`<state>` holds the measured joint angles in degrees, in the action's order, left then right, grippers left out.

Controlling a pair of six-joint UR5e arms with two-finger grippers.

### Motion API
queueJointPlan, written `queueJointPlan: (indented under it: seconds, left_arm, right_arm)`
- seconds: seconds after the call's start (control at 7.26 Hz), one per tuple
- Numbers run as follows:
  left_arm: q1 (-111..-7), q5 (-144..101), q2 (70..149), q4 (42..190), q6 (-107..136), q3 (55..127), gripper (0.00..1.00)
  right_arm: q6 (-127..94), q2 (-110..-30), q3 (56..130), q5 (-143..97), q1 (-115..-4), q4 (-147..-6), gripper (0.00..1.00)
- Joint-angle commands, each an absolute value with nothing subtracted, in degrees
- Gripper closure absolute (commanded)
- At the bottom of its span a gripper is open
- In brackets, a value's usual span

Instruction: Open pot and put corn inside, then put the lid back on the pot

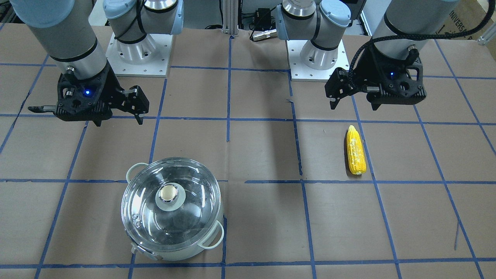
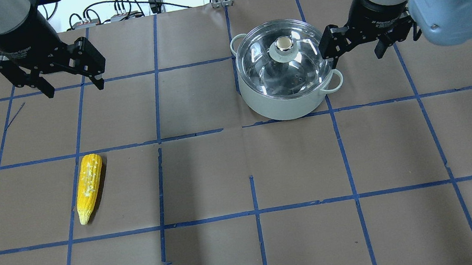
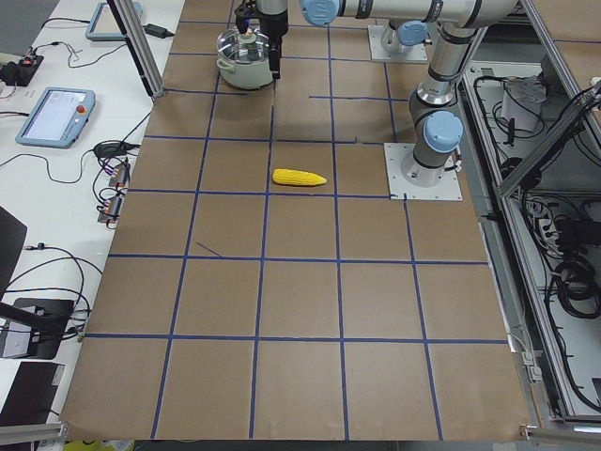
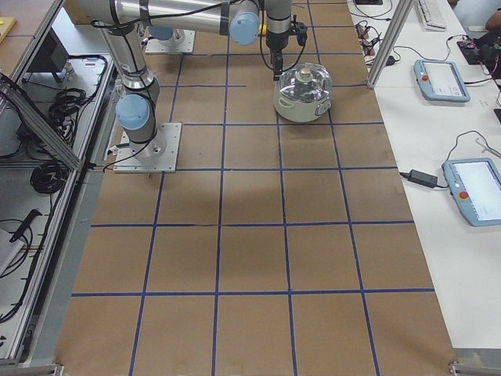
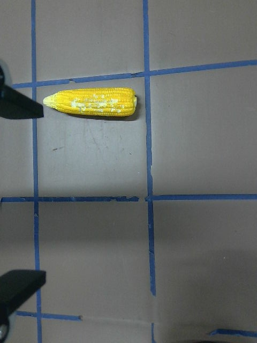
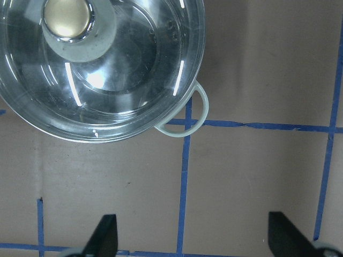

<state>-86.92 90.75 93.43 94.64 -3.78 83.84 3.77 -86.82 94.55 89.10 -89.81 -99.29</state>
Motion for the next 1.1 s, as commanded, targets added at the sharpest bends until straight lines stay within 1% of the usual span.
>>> queueJointPlan:
  seconds: [0.0, 0.14, 0.28, 0.41, 0.55, 0.83, 0.96]
  left_arm:
    - [-86.9, 90.8, 93.5, 94.6, -3.8, 83.8, 0.0]
    - [-86.9, 90.8, 93.5, 94.6, -3.8, 83.8, 0.0]
    - [-86.9, 90.8, 93.5, 94.6, -3.8, 83.8, 0.0]
    - [-86.9, 90.8, 93.5, 94.6, -3.8, 83.8, 0.0]
    - [-86.9, 90.8, 93.4, 94.6, -3.8, 83.8, 0.0]
    - [-86.9, 90.8, 93.6, 94.6, -3.8, 83.8, 0.0]
    - [-86.9, 90.8, 93.5, 94.6, -3.7, 83.8, 0.0]
  right_arm:
    - [3.5, -86.1, 94.6, 88.9, -89.8, -100.5, 0.0]
    - [3.5, -85.6, 94.7, 88.9, -89.8, -100.6, 0.0]
    - [3.1, -83.3, 93.6, 88.6, -90.3, -101.5, 0.0]
    - [2.6, -79.1, 93.4, 86.3, -92.2, -108.5, 0.0]
    - [1.2, -75.5, 91.6, 87.1, -94.3, -112.4, 0.0]
    - [0.7, -70.3, 84.5, 87.6, -96.1, -111.4, 0.0]
    - [0.7, -68.7, 83.8, 87.6, -96.4, -111.4, 0.0]
